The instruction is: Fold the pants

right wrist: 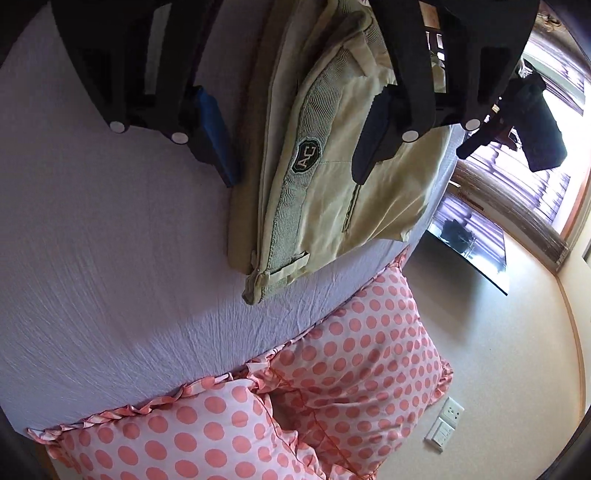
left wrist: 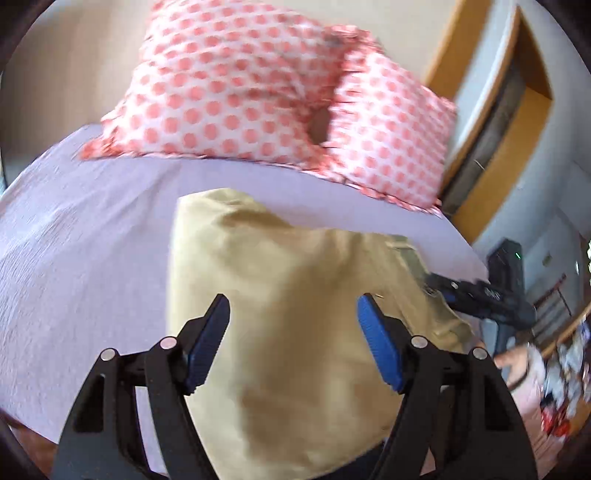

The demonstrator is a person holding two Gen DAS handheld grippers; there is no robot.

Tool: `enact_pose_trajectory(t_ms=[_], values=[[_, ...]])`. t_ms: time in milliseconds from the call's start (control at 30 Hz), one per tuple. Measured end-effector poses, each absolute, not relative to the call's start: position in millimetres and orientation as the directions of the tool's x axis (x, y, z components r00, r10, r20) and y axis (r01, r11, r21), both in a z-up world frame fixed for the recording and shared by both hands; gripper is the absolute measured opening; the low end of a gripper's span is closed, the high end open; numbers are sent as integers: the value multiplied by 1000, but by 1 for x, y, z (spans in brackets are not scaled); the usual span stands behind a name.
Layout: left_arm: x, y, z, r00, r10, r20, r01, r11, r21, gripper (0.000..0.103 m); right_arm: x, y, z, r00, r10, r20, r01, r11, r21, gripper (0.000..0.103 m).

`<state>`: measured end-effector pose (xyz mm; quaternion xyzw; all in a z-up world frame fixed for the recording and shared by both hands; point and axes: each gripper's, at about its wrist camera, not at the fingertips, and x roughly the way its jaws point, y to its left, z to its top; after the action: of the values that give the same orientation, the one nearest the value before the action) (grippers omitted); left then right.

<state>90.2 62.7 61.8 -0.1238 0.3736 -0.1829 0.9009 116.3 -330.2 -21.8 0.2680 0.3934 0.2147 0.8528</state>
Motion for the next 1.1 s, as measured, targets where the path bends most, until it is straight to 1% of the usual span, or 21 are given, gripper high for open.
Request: enact_pose_trajectory(t_ms=[33,100,167,200,233,300,333,400,467,500,533,600,700,900,967,1033,1100], values=[[103,78,56,643,-423,-639,195,896,-398,70,118,-329,-22,598,575,-558,-160,768,621,63],[128,100,39,580,-473,-663,145,861,-488,70,121,-328,-22,591,583,-558,-165,764,623,62],[141,109,20,506,-533,-678,114,820,-560,67,121,-328,-23,573,610,-547,-183,746,640,56],[141,109,19,510,-549,-662,131,811,-571,68,121,-330,-24,569,618,-542,-187,739,647,54],[143,106,19,498,-552,-668,143,813,-565,68,122,-333,-24,568,623,-537,-185,733,654,49],[149,101,19,471,-573,-671,164,804,-572,68,125,-340,-27,567,640,-518,-175,709,683,45],[151,99,19,465,-579,-670,170,801,-574,69,127,-341,-27,563,647,-513,-172,700,693,45],[158,97,18,450,-592,-669,178,793,-583,68,132,-338,-26,554,641,-531,-171,712,681,44],[166,98,15,434,-605,-667,164,781,-602,51,135,-333,-26,537,652,-536,-189,712,677,44],[168,100,14,429,-608,-668,155,778,-608,26,137,-332,-30,507,691,-516,-198,676,710,28],[168,101,13,427,-609,-668,150,777,-612,14,138,-333,-34,484,733,-478,-203,626,753,17],[166,103,16,428,-623,-654,166,766,-621,9,136,-337,-36,481,768,-422,-216,570,792,14],[165,99,32,451,-616,-646,198,775,-600,7,136,-335,-25,484,792,-371,-256,534,806,13],[190,73,78,538,-567,-624,277,818,-504,6,165,-327,11,531,750,-395,-317,608,728,11],[208,62,92,586,-535,-608,281,838,-467,6,185,-332,20,565,726,-391,-316,629,710,10],[230,46,103,644,-485,-592,294,871,-394,7,209,-341,27,608,700,-375,-305,642,704,10],[258,31,100,675,-421,-606,272,905,-327,8,234,-350,26,654,646,-395,-262,682,683,10]])
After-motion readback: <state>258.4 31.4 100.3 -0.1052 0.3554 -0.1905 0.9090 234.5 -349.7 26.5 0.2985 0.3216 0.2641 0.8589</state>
